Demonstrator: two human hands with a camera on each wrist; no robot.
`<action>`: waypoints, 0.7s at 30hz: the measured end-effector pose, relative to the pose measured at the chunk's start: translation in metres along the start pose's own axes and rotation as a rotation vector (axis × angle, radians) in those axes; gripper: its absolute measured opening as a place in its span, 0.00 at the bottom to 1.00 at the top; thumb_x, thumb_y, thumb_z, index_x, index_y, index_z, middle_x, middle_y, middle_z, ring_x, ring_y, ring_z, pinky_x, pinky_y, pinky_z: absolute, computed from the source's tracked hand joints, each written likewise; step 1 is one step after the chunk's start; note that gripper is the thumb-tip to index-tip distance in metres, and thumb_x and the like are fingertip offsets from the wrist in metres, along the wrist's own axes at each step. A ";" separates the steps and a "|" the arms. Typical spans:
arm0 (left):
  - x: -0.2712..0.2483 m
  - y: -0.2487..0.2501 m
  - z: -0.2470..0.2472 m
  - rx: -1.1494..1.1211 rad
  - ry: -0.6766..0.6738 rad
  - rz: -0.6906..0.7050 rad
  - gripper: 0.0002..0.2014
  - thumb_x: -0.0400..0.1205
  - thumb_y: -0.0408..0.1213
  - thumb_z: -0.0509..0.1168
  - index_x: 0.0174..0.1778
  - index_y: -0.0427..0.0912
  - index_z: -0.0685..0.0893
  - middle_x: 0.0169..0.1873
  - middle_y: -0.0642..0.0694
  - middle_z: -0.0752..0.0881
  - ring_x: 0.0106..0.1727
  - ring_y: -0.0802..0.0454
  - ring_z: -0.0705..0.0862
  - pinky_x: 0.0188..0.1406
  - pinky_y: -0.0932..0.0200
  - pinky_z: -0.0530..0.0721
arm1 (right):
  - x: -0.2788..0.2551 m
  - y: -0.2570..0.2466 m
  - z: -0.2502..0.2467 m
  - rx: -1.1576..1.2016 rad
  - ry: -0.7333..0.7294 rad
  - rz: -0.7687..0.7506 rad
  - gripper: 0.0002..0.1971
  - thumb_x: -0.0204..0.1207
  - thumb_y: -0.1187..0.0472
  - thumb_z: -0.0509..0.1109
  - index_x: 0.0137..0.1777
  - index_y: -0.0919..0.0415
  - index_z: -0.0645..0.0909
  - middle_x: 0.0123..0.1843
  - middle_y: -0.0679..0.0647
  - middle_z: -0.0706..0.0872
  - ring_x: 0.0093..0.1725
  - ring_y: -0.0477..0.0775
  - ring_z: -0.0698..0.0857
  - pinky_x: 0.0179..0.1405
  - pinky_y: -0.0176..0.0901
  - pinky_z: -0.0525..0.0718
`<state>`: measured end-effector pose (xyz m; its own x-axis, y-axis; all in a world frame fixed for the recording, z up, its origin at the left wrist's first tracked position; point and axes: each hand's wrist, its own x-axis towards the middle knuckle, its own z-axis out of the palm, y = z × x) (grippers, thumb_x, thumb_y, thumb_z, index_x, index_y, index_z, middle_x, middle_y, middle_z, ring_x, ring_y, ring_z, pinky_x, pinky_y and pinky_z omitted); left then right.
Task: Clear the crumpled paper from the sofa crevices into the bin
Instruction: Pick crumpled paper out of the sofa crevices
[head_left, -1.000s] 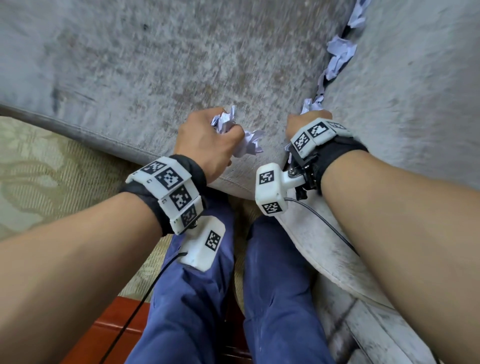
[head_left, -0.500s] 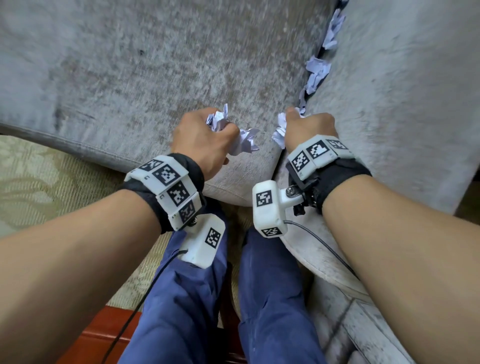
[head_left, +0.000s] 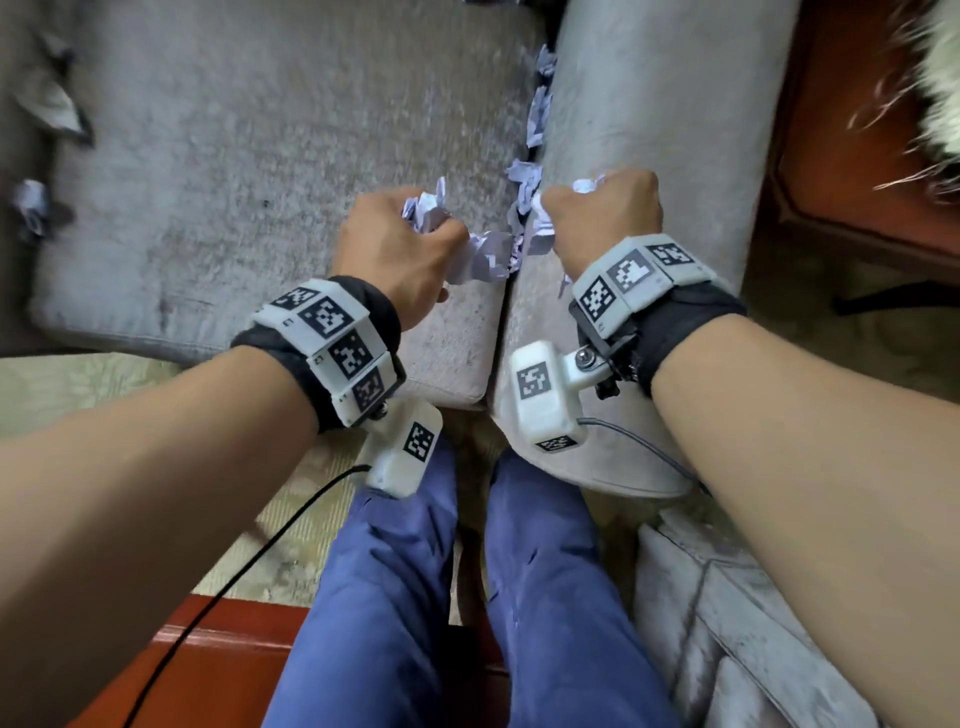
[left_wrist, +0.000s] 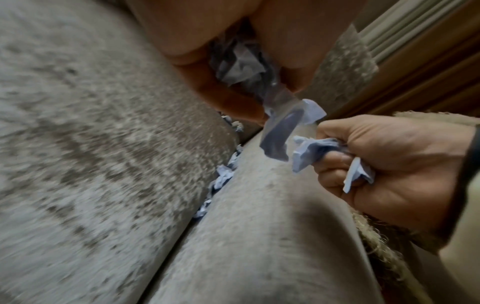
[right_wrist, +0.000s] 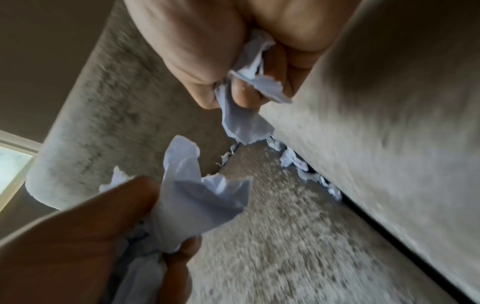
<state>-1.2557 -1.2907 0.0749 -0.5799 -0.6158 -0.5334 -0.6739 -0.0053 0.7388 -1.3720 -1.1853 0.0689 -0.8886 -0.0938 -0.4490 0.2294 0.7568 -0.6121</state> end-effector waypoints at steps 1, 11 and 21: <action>-0.005 0.016 0.001 0.021 -0.001 0.014 0.12 0.79 0.35 0.66 0.29 0.45 0.77 0.30 0.47 0.85 0.33 0.43 0.91 0.31 0.43 0.92 | -0.004 -0.008 -0.017 0.011 -0.008 -0.002 0.20 0.65 0.64 0.69 0.20 0.59 0.60 0.18 0.48 0.67 0.24 0.55 0.66 0.21 0.37 0.65; -0.099 0.198 0.033 0.322 -0.137 0.341 0.12 0.72 0.43 0.61 0.35 0.35 0.79 0.29 0.40 0.86 0.28 0.45 0.78 0.33 0.44 0.87 | -0.058 -0.065 -0.220 -0.072 -0.002 -0.203 0.10 0.64 0.57 0.70 0.28 0.62 0.80 0.35 0.61 0.88 0.41 0.66 0.89 0.38 0.52 0.87; -0.227 0.405 0.102 0.496 -0.378 0.862 0.17 0.80 0.38 0.63 0.25 0.45 0.68 0.23 0.51 0.71 0.24 0.52 0.68 0.24 0.58 0.65 | -0.155 -0.049 -0.455 -0.067 0.422 -0.155 0.21 0.72 0.58 0.69 0.22 0.59 0.64 0.21 0.52 0.69 0.23 0.53 0.67 0.20 0.42 0.60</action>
<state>-1.4439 -1.0729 0.4535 -0.9975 0.0266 -0.0658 -0.0293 0.6904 0.7228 -1.4264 -0.9134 0.4639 -0.9977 0.0526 -0.0420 0.0673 0.7963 -0.6011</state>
